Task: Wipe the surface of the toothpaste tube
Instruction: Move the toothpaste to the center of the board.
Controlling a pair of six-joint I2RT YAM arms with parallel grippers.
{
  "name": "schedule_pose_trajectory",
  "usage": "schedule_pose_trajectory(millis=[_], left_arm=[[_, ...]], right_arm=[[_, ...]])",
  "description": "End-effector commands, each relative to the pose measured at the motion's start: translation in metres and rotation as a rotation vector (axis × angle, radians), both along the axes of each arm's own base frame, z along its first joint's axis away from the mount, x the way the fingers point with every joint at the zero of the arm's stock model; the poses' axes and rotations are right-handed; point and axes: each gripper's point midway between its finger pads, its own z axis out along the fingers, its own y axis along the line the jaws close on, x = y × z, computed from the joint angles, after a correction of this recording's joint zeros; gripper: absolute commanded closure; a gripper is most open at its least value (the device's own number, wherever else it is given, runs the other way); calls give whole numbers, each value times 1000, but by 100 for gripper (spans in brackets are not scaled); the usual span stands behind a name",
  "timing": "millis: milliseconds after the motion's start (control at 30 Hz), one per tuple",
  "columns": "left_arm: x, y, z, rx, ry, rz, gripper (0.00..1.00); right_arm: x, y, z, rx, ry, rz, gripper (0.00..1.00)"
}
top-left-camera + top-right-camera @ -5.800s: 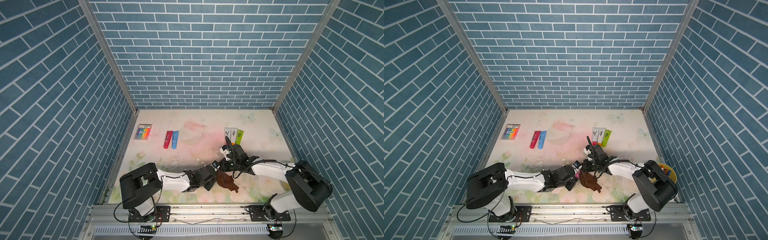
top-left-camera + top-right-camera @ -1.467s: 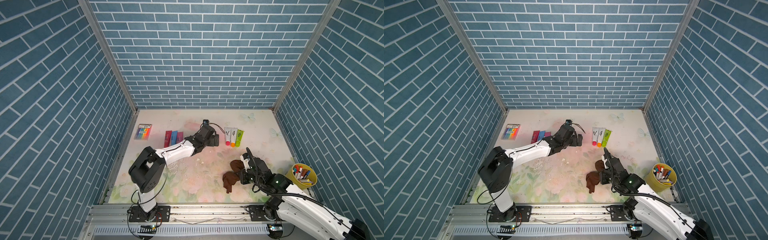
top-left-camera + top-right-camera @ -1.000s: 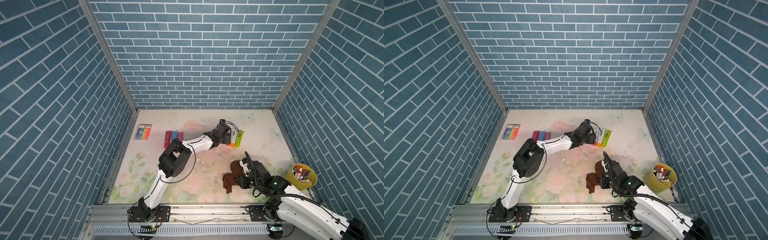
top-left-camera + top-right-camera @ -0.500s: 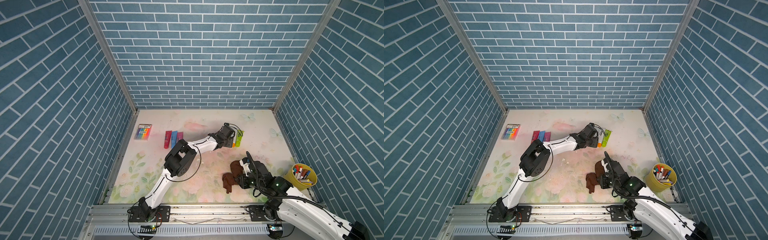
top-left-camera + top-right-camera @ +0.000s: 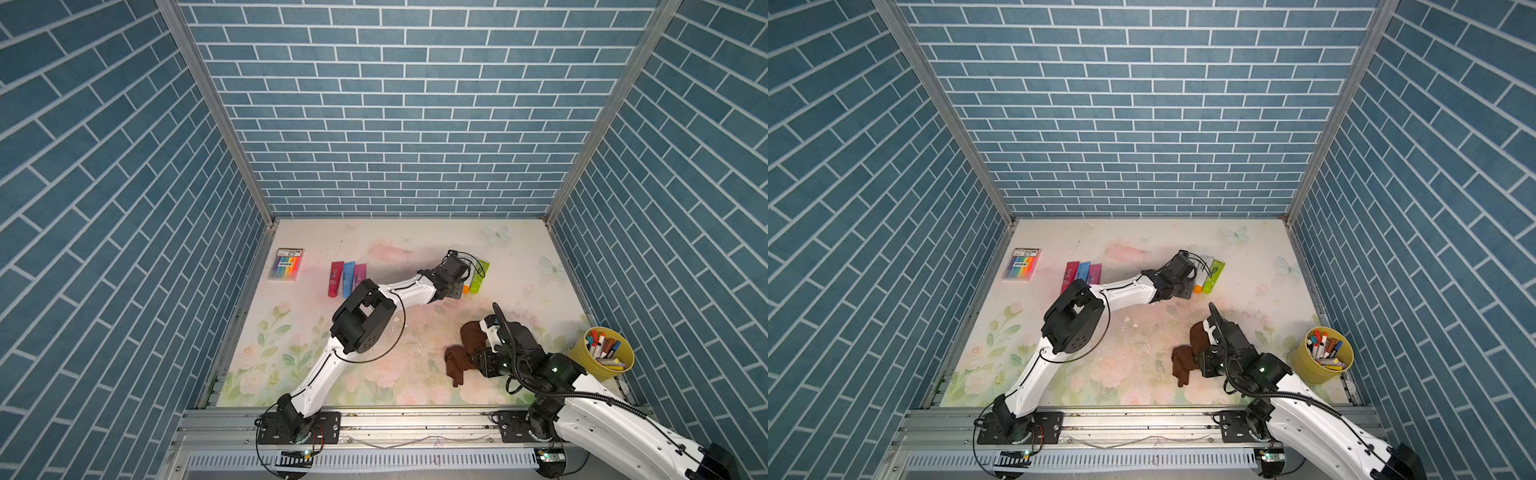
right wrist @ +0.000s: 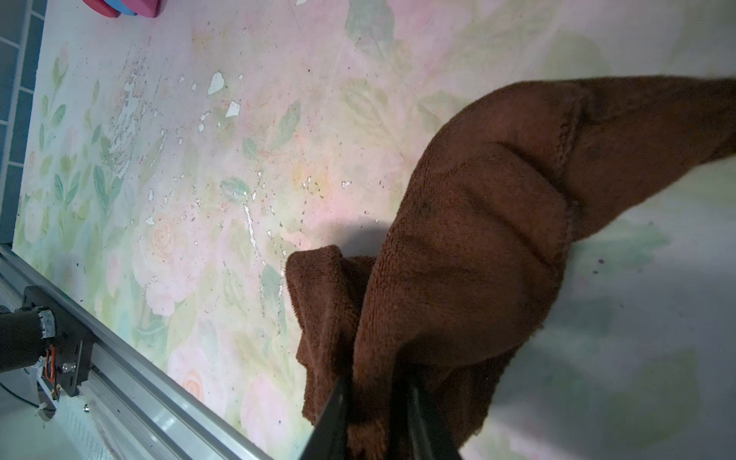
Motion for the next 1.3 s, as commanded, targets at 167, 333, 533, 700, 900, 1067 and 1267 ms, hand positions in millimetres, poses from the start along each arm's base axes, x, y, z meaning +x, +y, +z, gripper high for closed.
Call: schedule_pose_trajectory(millis=[167,333,533,700,900,1067,1267], left_arm=[[-54,60,33,91,-4,-86,87],[-100,101,41,85,-8,-131,91],[-150,121,37,64,-33,-196,94],[-177,128,34,23,-55,-263,95],[-195,133,29,-20,-58,-338,95],[-201,134,17,-3,-22,-358,95],[-208,137,14,-19,-11,-371,89]], right_arm=[[31,-24,7,-150,-27,-131,73],[56,-27,19,-198,-27,-151,71],[80,-34,37,-298,-40,-179,57],[80,-38,52,-323,-55,-179,51],[53,18,57,-76,3,47,51],[44,50,53,-25,-8,178,53],[41,65,29,-64,73,245,55]])
